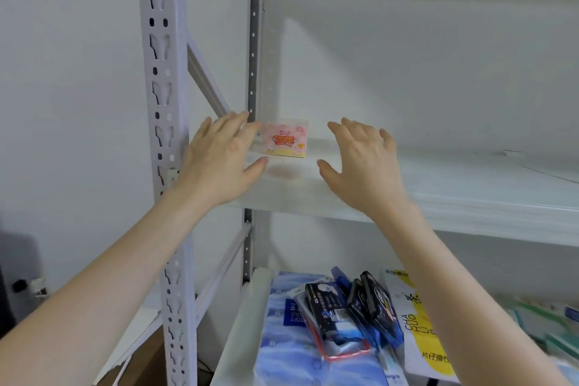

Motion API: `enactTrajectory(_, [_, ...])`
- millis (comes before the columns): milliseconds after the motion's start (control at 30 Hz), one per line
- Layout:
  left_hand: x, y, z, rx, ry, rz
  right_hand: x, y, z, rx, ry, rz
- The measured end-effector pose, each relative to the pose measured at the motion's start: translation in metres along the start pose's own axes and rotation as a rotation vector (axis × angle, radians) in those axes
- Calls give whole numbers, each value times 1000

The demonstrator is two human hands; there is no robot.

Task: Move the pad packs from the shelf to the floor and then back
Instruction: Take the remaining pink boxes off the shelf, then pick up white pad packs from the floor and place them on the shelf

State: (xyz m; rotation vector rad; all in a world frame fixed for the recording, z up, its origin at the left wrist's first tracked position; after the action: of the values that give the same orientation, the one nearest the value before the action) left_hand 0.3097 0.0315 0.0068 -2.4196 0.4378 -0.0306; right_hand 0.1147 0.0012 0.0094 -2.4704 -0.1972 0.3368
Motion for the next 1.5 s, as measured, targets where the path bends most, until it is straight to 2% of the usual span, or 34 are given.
enactTrajectory(200, [-26, -16, 66, 19, 74, -34, 17, -32, 76, 8, 36, 56])
enactTrajectory(433, [-67, -15, 161, 55, 133, -68, 31, -53, 176, 94, 58, 68])
enactTrajectory(600, [-103, -9, 225, 76, 135, -84, 24, -64, 250, 78, 78, 56])
enactTrajectory(800, [-162, 14, 310, 152, 99, -40, 6, -62, 352, 143, 64, 66])
enactTrajectory(1133, [-262, 74, 469, 442, 68, 116, -23, -65, 562, 458, 109, 54])
enactTrajectory(1500, [-310, 142, 668, 830, 28, 175, -19, -51, 799, 852, 201, 45])
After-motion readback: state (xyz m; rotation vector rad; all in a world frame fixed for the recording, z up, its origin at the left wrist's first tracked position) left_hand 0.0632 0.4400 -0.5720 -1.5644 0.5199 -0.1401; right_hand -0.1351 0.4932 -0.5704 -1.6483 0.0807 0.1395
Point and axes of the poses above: each hand's wrist, its own z-axis away from the middle knuckle, its own y-axis out of the palm, x = y × z, the point moved 6 cm from there along -z, towards the middle knuckle, and after that the axes turned 12 degrees about z, right-handed, at the moved point
